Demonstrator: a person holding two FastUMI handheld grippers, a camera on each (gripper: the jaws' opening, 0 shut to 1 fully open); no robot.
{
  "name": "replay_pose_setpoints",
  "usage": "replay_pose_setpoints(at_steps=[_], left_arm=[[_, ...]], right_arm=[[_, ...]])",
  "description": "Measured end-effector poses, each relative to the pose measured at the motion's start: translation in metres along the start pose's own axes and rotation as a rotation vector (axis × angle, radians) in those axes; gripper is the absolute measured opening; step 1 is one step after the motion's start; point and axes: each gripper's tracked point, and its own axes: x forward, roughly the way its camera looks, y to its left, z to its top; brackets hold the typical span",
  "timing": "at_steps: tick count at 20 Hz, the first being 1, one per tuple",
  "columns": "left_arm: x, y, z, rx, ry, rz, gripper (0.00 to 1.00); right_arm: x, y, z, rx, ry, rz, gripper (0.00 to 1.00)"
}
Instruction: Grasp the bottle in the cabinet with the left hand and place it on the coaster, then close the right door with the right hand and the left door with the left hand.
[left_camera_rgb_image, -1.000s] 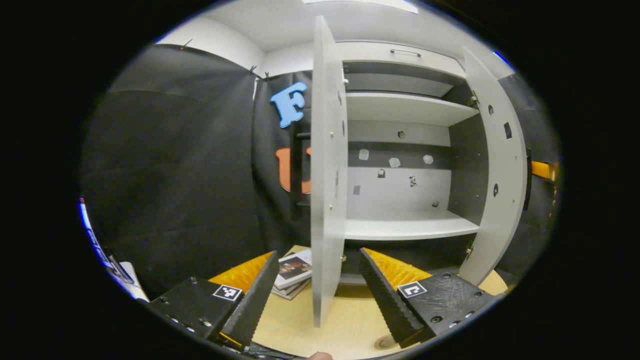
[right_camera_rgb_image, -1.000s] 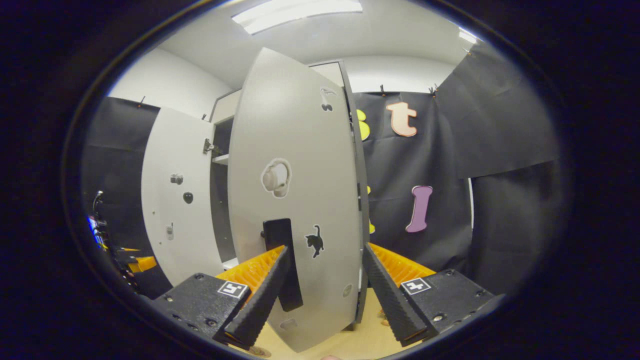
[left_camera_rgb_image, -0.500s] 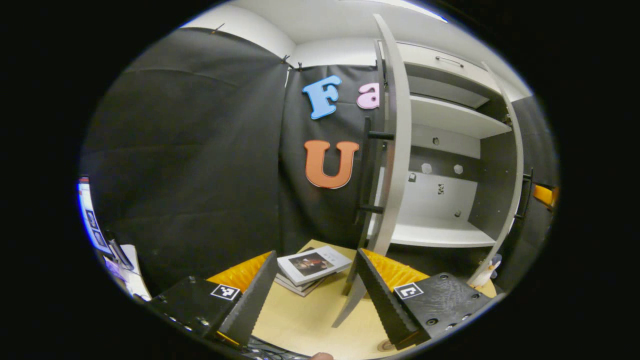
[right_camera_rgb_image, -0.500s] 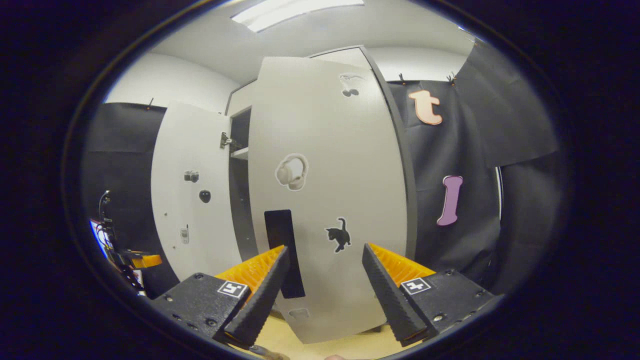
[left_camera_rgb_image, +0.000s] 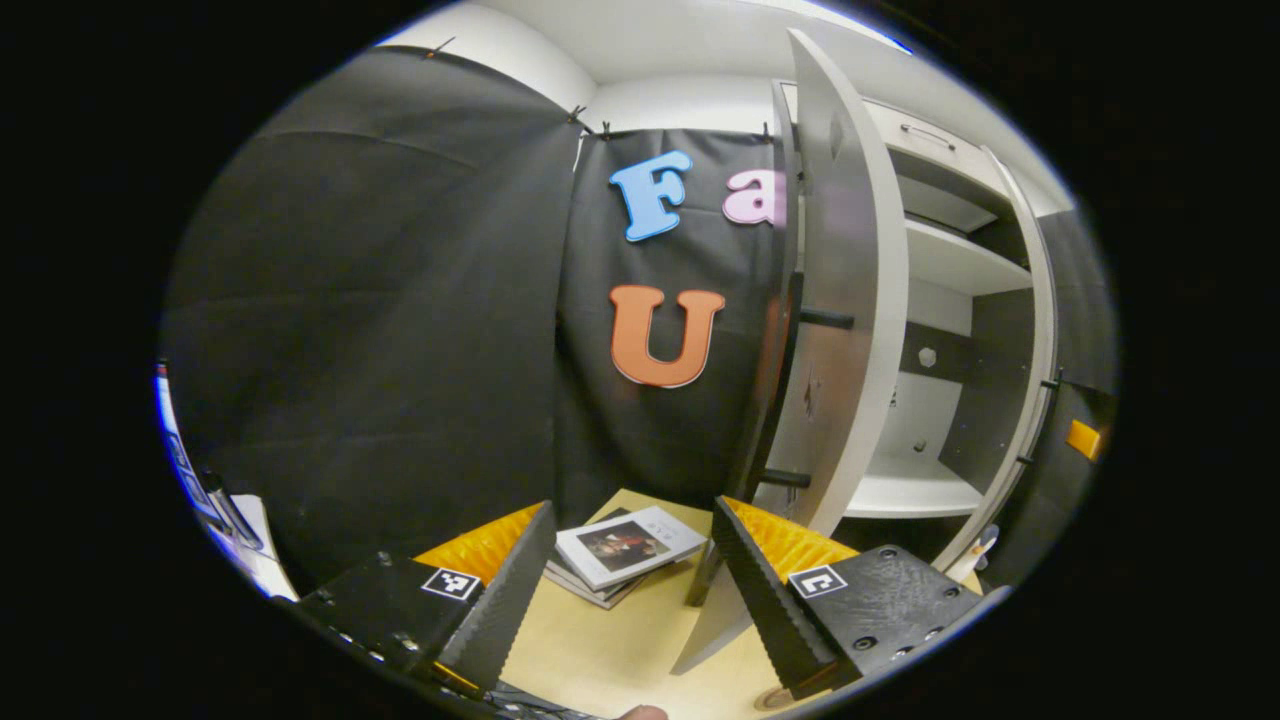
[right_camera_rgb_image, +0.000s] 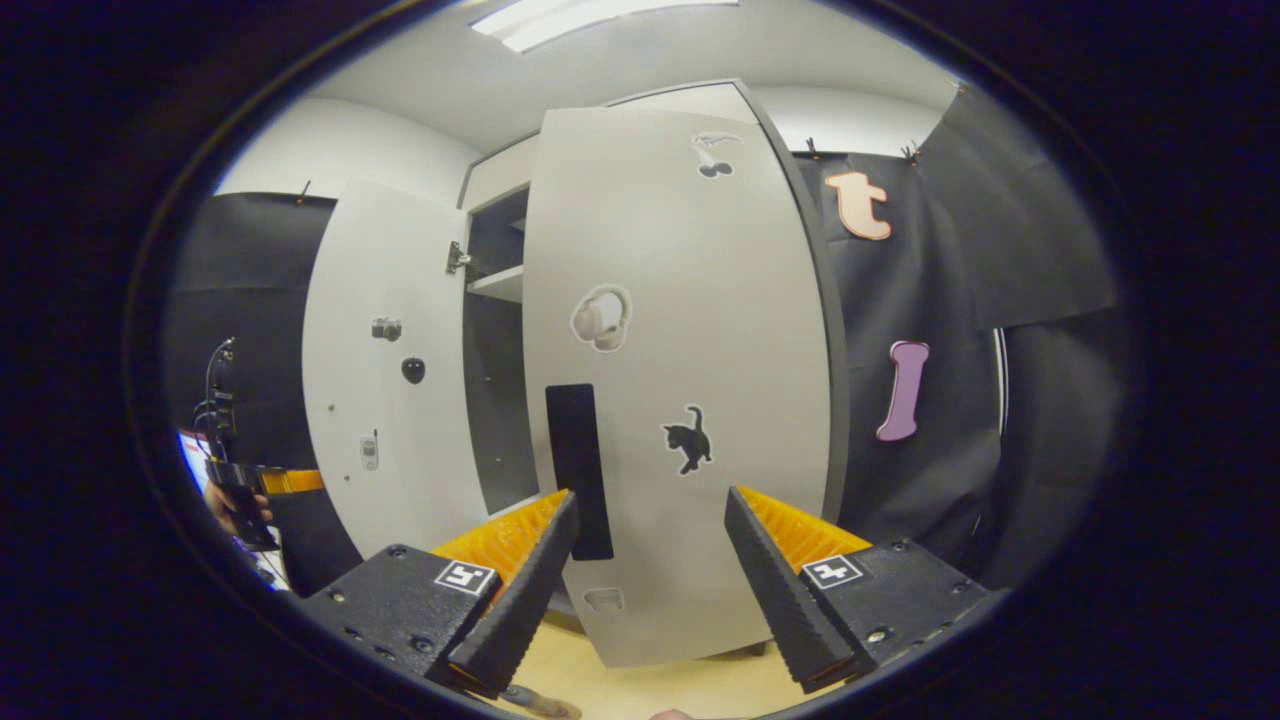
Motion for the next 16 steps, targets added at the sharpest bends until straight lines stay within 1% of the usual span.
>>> replay_pose_setpoints(at_steps=[1, 3, 4, 5, 6, 8, 9, 10, 13, 16], left_arm=[[0.002, -0.003, 0.003, 0.003, 0.000, -0.012, 1.00], [0.006, -0.010, 0.009, 0.023, 0.002, -0.040, 1.00], [0.008, -0.010, 0.012, 0.041, -0.004, -0.036, 1.00], [0.011, -0.007, 0.014, 0.064, -0.013, -0.023, 0.96], [0.013, -0.006, 0.014, 0.076, -0.013, -0.011, 1.00], [0.013, -0.006, 0.016, 0.082, -0.015, -0.006, 0.96], [0.014, -0.008, 0.016, 0.086, -0.015, -0.014, 1.00], [0.013, -0.010, 0.015, 0.088, -0.011, -0.029, 0.96], [0.014, -0.012, 0.014, 0.064, 0.006, -0.058, 0.95], [0.013, -0.015, 0.014, 0.057, 0.008, -0.063, 0.95]], right_arm=[[-0.003, -0.004, -0.002, 0.010, 0.001, -0.011, 0.97], [-0.011, -0.012, -0.004, 0.025, 0.004, -0.030, 0.96], [-0.015, -0.015, -0.005, 0.027, 0.006, -0.039, 0.96], [-0.018, -0.020, -0.006, 0.027, 0.005, -0.048, 0.97], [-0.022, -0.024, -0.006, 0.027, 0.006, -0.057, 0.97], [-0.028, -0.029, -0.009, 0.032, 0.007, -0.068, 0.97], [-0.030, -0.032, -0.011, 0.034, 0.011, -0.072, 0.97], [-0.032, -0.033, -0.013, 0.038, 0.017, -0.071, 0.97], [-0.034, -0.035, -0.017, 0.046, 0.026, -0.068, 0.97], [-0.033, -0.035, -0.022, 0.052, 0.037, -0.067, 0.97]])
